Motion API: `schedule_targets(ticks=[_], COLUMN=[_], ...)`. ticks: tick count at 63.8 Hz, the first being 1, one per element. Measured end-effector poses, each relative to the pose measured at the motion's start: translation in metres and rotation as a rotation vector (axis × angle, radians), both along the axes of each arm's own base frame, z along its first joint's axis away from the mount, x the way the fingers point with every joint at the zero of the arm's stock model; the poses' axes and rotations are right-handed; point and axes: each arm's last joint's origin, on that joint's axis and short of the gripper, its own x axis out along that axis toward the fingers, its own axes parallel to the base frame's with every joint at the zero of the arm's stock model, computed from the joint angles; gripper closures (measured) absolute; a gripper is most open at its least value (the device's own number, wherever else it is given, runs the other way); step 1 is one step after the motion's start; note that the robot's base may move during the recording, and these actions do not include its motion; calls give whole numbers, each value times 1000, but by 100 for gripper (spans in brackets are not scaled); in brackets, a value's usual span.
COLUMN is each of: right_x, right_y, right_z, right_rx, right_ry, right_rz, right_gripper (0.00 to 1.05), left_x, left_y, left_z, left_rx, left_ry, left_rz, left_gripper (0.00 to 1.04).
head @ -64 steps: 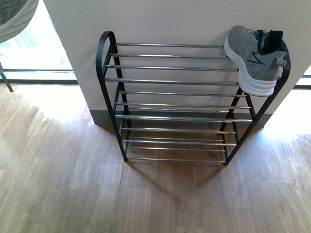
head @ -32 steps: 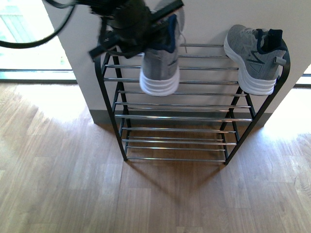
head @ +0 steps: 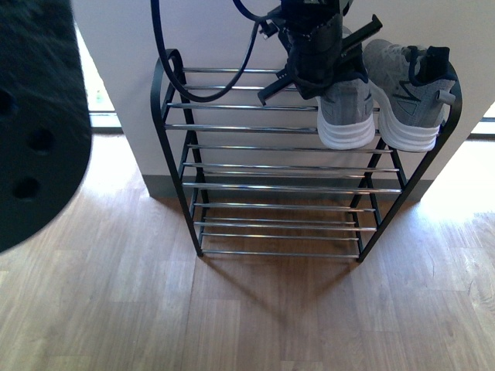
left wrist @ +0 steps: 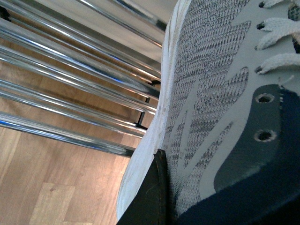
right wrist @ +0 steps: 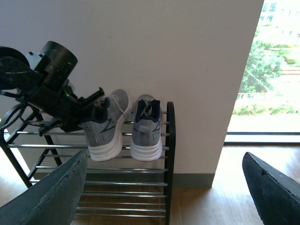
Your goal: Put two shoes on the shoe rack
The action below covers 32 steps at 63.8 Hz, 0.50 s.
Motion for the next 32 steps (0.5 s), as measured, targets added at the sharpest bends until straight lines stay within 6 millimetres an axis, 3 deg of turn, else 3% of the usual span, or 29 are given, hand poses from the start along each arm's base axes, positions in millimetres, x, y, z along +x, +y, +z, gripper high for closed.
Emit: schedule_targets(ticks=[11, 18, 32], right_x=[0, 0, 0], right_y=[0, 0, 0], right_z=[0, 0, 0], right_rx=[0, 0, 0], right_ry=[0, 0, 0], right_rz=[0, 0, 0], right_gripper=[9, 9, 9], left_x=[0, 1, 2], left_y=[-4, -3, -4], left_z=[-1, 8, 25], left_rx=[15, 28, 18], left_ry=[-2, -30, -80], left_rz=[-9, -10, -6], left_gripper=[103, 79, 45])
